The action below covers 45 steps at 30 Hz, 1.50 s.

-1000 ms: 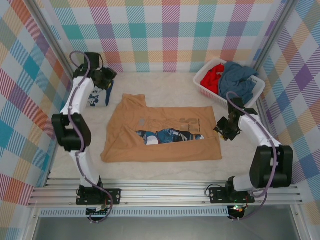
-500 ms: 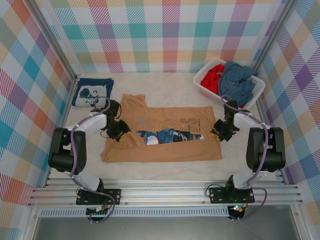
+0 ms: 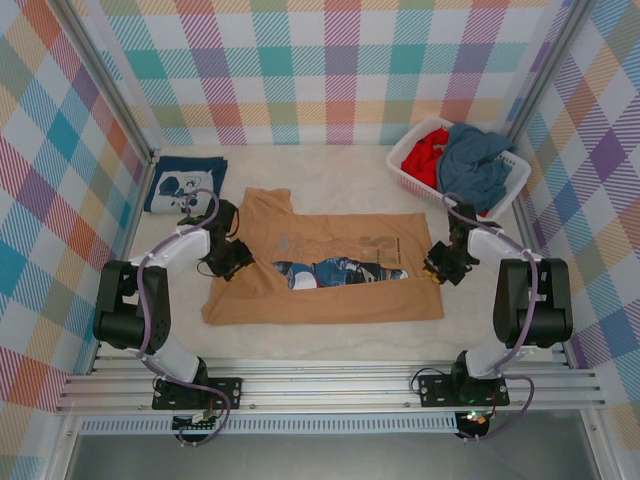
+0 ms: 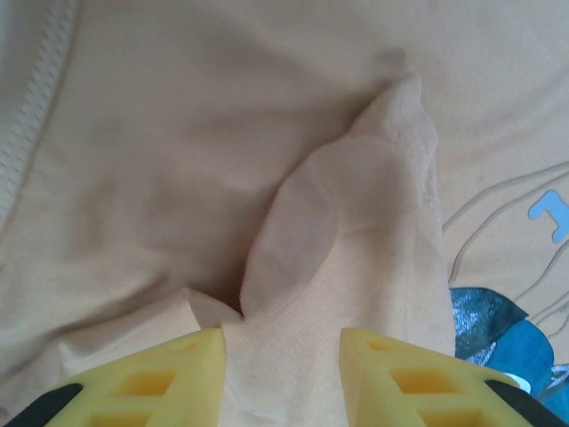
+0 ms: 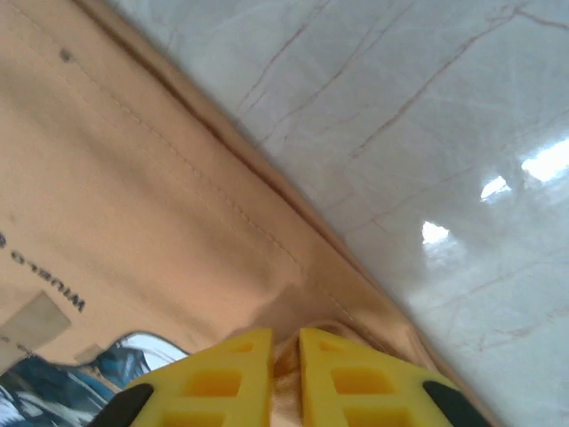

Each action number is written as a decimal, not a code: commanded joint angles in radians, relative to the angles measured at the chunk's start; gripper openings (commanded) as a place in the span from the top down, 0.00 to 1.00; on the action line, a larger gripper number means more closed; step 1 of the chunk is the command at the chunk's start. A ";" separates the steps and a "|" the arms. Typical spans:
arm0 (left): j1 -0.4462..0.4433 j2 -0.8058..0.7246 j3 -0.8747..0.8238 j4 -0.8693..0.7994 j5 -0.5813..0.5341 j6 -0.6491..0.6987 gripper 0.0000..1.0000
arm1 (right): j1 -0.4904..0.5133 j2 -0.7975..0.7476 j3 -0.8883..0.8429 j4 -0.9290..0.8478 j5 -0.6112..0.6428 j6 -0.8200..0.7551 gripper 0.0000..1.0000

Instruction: Fold and stack the t-shirts

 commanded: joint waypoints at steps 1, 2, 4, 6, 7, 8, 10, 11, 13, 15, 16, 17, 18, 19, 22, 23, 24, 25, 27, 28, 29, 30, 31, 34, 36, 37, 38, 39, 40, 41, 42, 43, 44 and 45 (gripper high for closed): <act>0.039 0.018 0.023 -0.045 -0.053 0.042 0.61 | -0.005 -0.045 -0.008 -0.028 0.017 0.010 1.00; 0.050 0.020 0.019 -0.043 -0.059 0.046 0.61 | -0.006 -0.048 -0.008 -0.028 0.024 0.014 1.00; 0.069 0.024 0.012 -0.034 -0.078 0.056 0.61 | -0.007 -0.053 -0.006 -0.033 0.041 0.020 1.00; 0.084 0.042 0.011 -0.031 -0.105 0.071 0.61 | -0.006 -0.053 0.004 -0.051 0.063 0.021 1.00; 0.092 0.054 0.011 -0.031 -0.123 0.077 0.61 | -0.005 -0.052 0.011 -0.061 0.074 0.019 1.00; 0.099 0.069 0.009 -0.027 -0.137 0.084 0.62 | -0.006 -0.050 0.020 -0.073 0.083 0.017 1.00; 0.111 0.091 0.002 -0.017 -0.160 0.083 0.63 | -0.006 -0.041 0.037 -0.101 0.105 0.016 1.00; 0.116 0.104 -0.001 -0.010 -0.169 0.083 0.63 | -0.006 -0.033 0.048 -0.119 0.115 0.016 1.00; 0.120 0.131 0.001 -0.004 -0.178 0.082 0.64 | -0.006 -0.017 0.065 -0.152 0.136 0.017 1.00; 0.119 0.150 -0.003 0.006 -0.180 0.081 0.65 | -0.006 -0.003 0.070 -0.162 0.151 0.020 1.00; 0.119 0.158 -0.005 0.014 -0.179 0.080 0.65 | -0.006 0.004 0.072 -0.160 0.150 0.018 1.00; 0.120 0.162 -0.006 0.015 -0.182 0.081 0.65 | -0.006 0.015 0.072 -0.152 0.144 0.015 1.00; 0.119 0.165 -0.004 0.014 -0.185 0.081 0.65 | -0.007 0.031 0.073 -0.146 0.128 0.013 1.00; 0.119 0.164 0.000 0.012 -0.189 0.081 0.66 | -0.007 0.054 0.080 -0.145 0.115 0.009 1.00; 0.116 0.135 0.017 -0.006 -0.204 0.077 0.66 | -0.005 0.106 0.092 -0.141 0.092 0.004 1.00; 0.113 0.111 0.030 -0.021 -0.209 0.072 0.65 | -0.006 0.114 0.098 -0.144 0.090 0.004 0.99; 0.105 0.087 0.047 -0.036 -0.218 0.069 0.63 | -0.006 0.111 0.102 -0.145 0.089 0.000 0.90; 0.092 0.055 0.069 -0.057 -0.230 0.064 0.61 | -0.002 0.095 0.104 -0.146 0.095 -0.002 0.82; 0.067 -0.003 0.108 -0.087 -0.227 0.027 0.60 | 0.001 0.041 0.105 -0.157 0.124 -0.004 0.71; 0.046 -0.032 0.122 -0.092 -0.215 -0.004 0.60 | 0.001 0.009 0.108 -0.166 0.144 -0.004 0.68; 0.015 -0.050 0.132 -0.094 -0.204 -0.038 0.61 | 0.005 -0.025 0.109 -0.175 0.160 -0.004 0.66; -0.016 -0.058 0.140 -0.089 -0.190 -0.069 0.63 | 0.011 -0.054 0.109 -0.180 0.172 -0.004 0.65; -0.059 -0.054 0.147 -0.076 -0.169 -0.096 0.63 | 0.019 -0.081 0.106 -0.182 0.177 -0.004 0.65; -0.176 0.012 0.182 -0.077 -0.137 -0.154 0.65 | 0.047 -0.118 0.104 -0.187 0.153 0.002 0.65; -0.240 0.055 0.195 -0.065 -0.135 -0.175 0.67 | 0.077 -0.130 0.101 -0.183 0.139 0.005 0.66; -0.267 0.075 0.203 -0.059 -0.136 -0.176 0.68 | 0.089 -0.135 0.100 -0.181 0.138 0.005 0.66; -0.294 0.105 0.221 -0.061 -0.139 -0.174 0.69 | 0.106 -0.142 0.097 -0.179 0.138 0.008 0.66; -0.315 0.132 0.238 -0.071 -0.144 -0.164 0.69 | 0.116 -0.146 0.093 -0.175 0.133 0.012 0.67; -0.330 0.156 0.249 -0.080 -0.152 -0.156 0.69 | 0.122 -0.148 0.089 -0.172 0.129 0.014 0.66; -0.344 0.179 0.253 -0.083 -0.160 -0.149 0.69 | 0.125 -0.149 0.084 -0.168 0.123 0.015 0.67; -0.353 0.198 0.250 -0.080 -0.160 -0.142 0.69 | 0.126 -0.152 0.077 -0.162 0.117 0.016 0.67; -0.361 0.212 0.248 -0.081 -0.162 -0.137 0.69 | 0.127 -0.154 0.071 -0.158 0.114 0.016 0.67; -0.367 0.222 0.247 -0.083 -0.167 -0.130 0.69 | 0.127 -0.155 0.066 -0.156 0.110 0.016 0.67; -0.374 0.230 0.244 -0.088 -0.179 -0.122 0.69 | 0.127 -0.156 0.061 -0.155 0.107 0.014 0.67</act>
